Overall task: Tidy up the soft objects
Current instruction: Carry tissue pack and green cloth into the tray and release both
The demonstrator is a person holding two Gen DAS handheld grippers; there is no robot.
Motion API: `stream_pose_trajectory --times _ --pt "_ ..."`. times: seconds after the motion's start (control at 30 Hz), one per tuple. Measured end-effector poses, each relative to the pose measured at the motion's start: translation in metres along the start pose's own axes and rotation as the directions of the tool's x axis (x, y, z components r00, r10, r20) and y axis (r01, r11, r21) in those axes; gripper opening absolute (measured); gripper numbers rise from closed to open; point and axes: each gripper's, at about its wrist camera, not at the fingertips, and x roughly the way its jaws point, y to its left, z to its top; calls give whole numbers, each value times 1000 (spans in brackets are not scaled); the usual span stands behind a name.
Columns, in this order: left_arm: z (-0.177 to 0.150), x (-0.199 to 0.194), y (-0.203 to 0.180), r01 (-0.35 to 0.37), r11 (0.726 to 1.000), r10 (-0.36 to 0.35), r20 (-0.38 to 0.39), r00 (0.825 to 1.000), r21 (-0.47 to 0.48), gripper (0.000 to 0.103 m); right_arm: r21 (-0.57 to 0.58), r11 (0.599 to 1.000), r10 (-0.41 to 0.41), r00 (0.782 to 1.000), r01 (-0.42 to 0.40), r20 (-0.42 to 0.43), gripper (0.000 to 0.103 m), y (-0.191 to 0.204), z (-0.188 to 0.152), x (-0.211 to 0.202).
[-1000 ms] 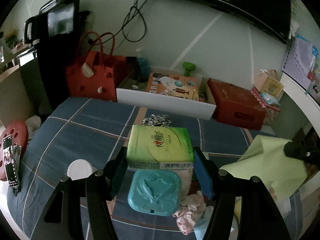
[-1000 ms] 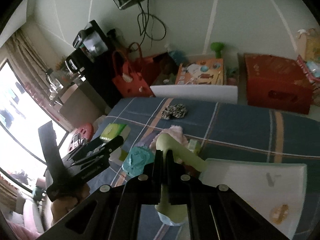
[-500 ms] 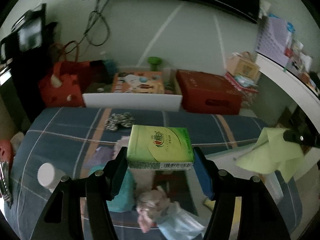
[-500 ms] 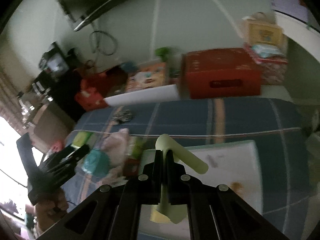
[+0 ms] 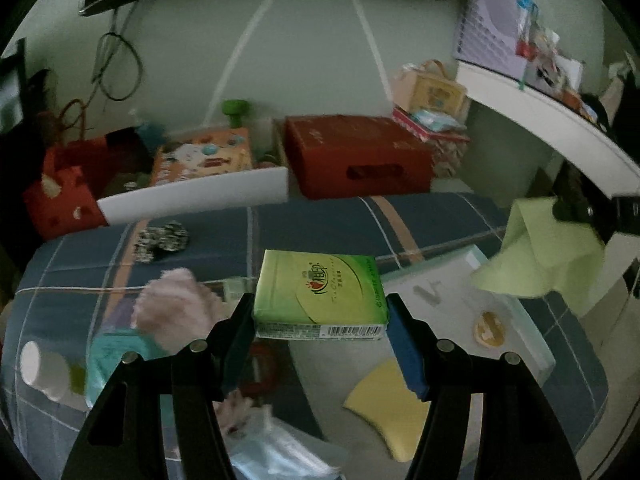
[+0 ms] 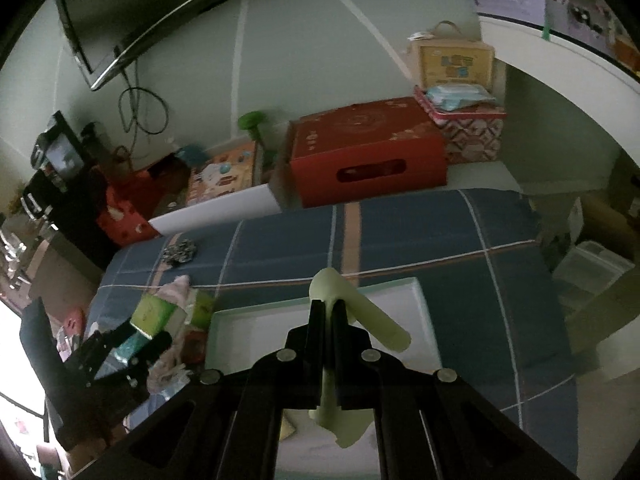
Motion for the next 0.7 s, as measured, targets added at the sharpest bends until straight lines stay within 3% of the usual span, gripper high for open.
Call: stream_pose_trajectory --times 0.23,0.47,0.7 --pt "-8 26 -20 16 999 -15 -40 999 33 65 24 999 -40 999 41 -21 4 -17 -2 18" --pt "-15 51 -22 27 1000 -26 -50 998 9 65 36 998 -58 996 60 -61 4 -27 -5 41" --pt "-22 71 -24 1 1000 -1 -66 998 1 65 32 998 -48 991 52 -127 4 -25 -16 74"
